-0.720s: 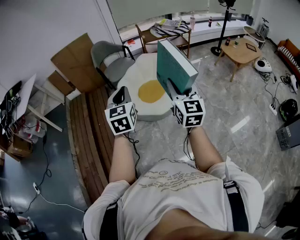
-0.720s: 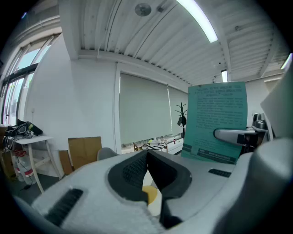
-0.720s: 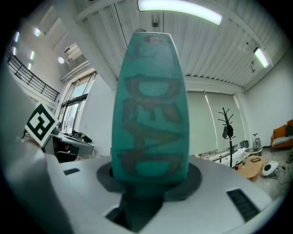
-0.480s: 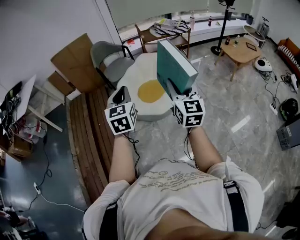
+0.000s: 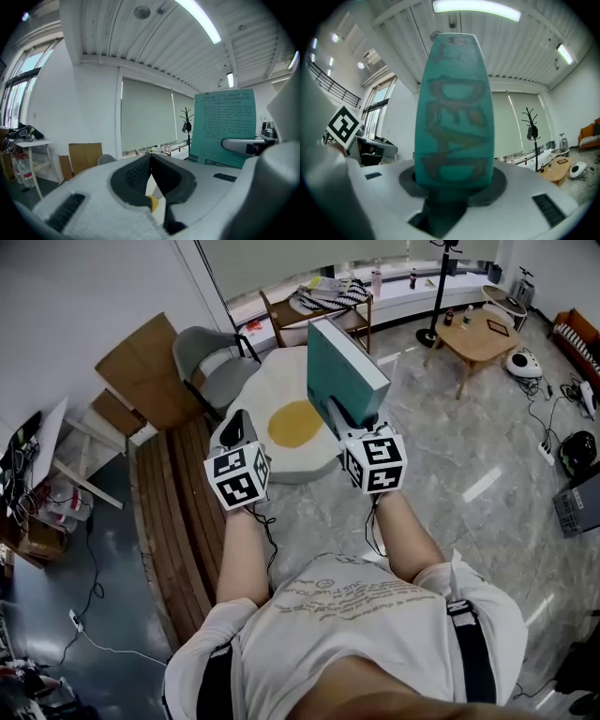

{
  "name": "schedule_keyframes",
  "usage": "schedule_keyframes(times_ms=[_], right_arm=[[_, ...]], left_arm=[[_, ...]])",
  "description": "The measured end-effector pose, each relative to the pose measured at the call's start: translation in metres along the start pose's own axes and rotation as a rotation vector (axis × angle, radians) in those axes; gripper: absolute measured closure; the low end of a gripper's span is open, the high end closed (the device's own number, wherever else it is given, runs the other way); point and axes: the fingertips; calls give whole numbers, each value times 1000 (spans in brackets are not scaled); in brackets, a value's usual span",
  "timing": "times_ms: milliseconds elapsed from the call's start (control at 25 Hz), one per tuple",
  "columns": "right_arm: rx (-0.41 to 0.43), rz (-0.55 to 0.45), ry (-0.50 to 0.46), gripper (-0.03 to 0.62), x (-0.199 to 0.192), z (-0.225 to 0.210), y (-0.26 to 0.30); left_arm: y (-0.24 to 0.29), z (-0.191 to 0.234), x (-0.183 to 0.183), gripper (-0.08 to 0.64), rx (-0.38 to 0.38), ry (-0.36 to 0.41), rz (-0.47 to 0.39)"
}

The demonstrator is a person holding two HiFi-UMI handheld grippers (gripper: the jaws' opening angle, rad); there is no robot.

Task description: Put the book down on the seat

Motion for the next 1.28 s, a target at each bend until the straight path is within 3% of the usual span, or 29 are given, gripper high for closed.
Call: schedule_keyframes(times_ms=[240,680,1080,1280], right_arm=[[14,-4,-20,419,0,-33,-24],[33,25,-17,419,-12,-69,-25],[6,13,-13,419,-17,-100,33],[-1,9,-31,420,-15,-136,78]], left_arm=[[2,-40,3,540,-10,-61,6],[25,-81,-18,538,-15,-12,60],[94,-86,-16,538,-79,27,51],[149,-94,-13,538,-108,41,41]])
Point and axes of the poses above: the fingertips, and each gripper's own axes: y forward along the fingers, z to its left, x out of its top, and after that the axes turned 15 degrees about x, right-handed
